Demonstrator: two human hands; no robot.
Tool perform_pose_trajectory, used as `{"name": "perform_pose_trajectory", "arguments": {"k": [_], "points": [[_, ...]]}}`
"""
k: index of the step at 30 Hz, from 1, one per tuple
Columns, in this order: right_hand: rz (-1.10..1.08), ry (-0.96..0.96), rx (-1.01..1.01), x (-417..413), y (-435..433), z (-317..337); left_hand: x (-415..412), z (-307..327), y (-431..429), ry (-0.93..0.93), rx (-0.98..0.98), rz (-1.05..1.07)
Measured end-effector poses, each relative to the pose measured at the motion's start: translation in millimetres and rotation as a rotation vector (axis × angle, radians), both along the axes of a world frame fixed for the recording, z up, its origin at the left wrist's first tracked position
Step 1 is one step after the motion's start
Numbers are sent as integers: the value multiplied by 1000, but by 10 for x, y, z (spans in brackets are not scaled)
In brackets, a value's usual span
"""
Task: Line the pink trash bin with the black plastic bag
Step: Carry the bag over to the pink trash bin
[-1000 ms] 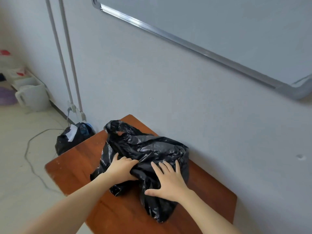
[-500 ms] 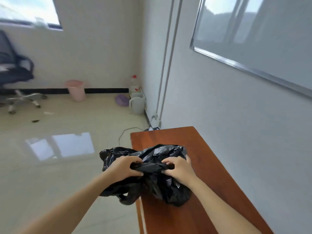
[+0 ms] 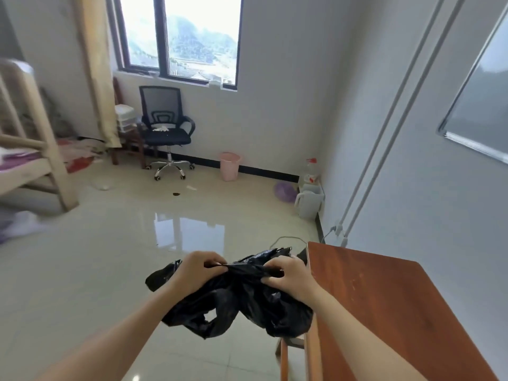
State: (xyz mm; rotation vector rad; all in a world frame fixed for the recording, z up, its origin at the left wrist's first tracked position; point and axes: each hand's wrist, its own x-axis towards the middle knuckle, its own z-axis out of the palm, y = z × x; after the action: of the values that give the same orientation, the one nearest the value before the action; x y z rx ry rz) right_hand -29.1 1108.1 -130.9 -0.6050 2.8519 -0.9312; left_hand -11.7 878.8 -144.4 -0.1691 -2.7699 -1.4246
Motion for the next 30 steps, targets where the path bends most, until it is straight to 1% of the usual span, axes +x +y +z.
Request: {"name": "perform_pose_trajectory", "arguments": {"k": [3,7,14,22,25,30], "points": [[61,-50,-21,-135,-405,44,-68,27,-411,27,19,42],[23,-91,-80,-365,-1026,77,-258,62,-1047,44,31,41],[-10,-116,-80,-753,-1864,40,-693,38,-1916,53,48,44],[-20,-134,-61,-1421,-2171,-35,-1375,-52,-2197,48,38,35],[-12,-138,-77,-1852,-2238,-43,-1775,1,-2268,63,11,39],[31,-81,-99,-2720,-2369,44,-2515,189,-2376,101,-9,84]]}}
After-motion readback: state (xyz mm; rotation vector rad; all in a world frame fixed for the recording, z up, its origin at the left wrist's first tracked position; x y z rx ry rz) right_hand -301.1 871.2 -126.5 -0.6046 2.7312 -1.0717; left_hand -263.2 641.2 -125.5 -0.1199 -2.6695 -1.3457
